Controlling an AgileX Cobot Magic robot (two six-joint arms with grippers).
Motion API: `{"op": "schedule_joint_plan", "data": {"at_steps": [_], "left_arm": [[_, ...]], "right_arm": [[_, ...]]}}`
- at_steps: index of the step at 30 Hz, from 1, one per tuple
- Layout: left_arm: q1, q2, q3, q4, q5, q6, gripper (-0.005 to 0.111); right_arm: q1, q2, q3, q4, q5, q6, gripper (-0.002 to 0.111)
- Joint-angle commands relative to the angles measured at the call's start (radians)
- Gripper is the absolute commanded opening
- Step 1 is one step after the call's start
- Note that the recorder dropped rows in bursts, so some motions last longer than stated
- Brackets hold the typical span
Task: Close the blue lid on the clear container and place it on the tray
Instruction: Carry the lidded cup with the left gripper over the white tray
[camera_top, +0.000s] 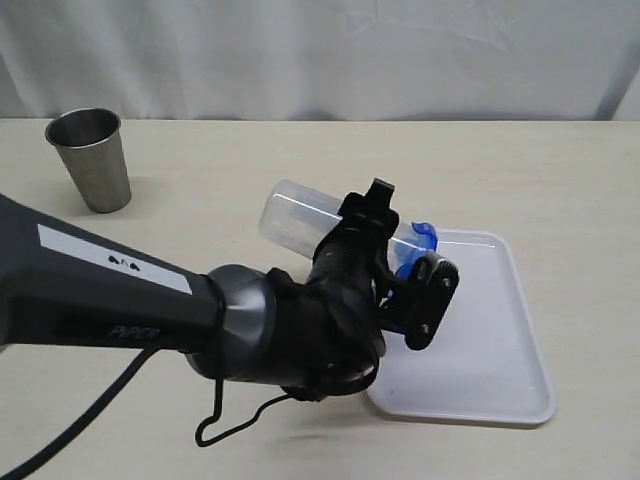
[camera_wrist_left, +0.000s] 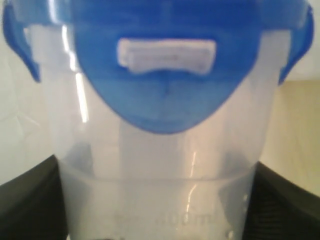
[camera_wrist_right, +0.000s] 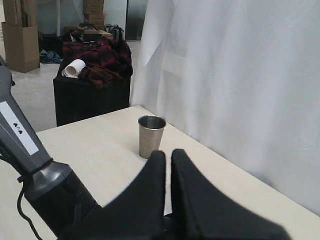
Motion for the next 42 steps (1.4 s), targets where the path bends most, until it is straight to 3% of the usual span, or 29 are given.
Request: {"op": "schedule_joint_plan", "data": {"at_steps": [1,8,18,37,42], "left_arm": [[-0.035,-0.004,-0.028,0.017,0.028,0.046,0.0],[-0.077,0.006,-0.028,0.017,0.026,0.313,0.0],[-0.081,0.006,-0.028,0.017,0.026,0.443,0.0],[-0.081,0.006,-0.028,0.017,0.026,0.483,0.0],[-0.081,0.006,-0.028,0.017,0.002,0.294,0.0]], "right_arm": [[-0.005,-0.026,0.033,-0.006,-0.028,0.003,0.004],[-0.005,-0.094,0.044,-0.014,-0.034,0.003,0.004],[-0.005,-0.196,0.116,-0.016,-0.077,0.003,0.004],[-0.005,-0.255,0.12,-0.032,-0.071,0.003,0.004],[-0.005,-0.255,0.12,-0.032,-0.071,0.003,0.004]]}}
